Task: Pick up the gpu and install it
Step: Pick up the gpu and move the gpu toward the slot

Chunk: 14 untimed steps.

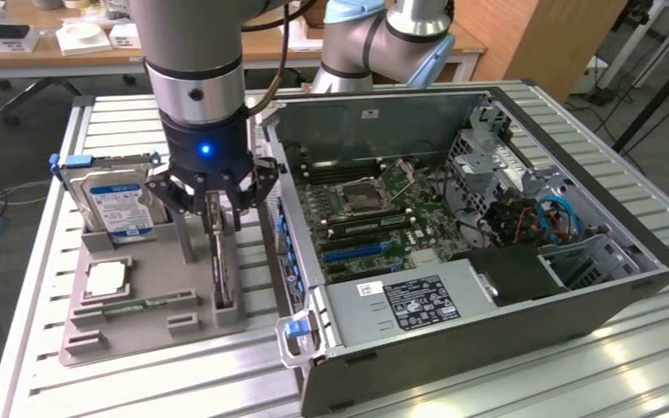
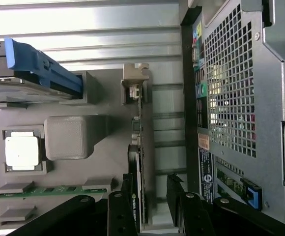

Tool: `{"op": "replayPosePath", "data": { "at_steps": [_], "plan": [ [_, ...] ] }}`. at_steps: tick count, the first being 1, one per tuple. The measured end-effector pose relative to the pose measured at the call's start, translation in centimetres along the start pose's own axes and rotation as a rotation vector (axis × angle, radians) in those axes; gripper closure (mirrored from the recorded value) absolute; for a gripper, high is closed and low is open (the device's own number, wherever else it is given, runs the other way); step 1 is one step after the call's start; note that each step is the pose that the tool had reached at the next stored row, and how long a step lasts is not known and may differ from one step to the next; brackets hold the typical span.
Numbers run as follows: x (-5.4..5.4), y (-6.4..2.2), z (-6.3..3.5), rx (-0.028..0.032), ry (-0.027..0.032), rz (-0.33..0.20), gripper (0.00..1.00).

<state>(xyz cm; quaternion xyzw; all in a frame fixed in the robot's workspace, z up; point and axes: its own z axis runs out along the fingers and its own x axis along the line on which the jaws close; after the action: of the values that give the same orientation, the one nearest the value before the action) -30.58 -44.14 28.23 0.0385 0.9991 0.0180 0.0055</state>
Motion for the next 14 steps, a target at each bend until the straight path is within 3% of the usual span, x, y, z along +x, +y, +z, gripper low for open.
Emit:
{"op": "replayPosePath", "data": {
  "at_steps": [5,14],
  "plan": [
    [0.0,0.0,0.08,0.0006,-0.0001,0.0,0.58],
    [1.3,-0.11,0.06,0.0,-0.0071,0.0,0.58]
  ]
}}
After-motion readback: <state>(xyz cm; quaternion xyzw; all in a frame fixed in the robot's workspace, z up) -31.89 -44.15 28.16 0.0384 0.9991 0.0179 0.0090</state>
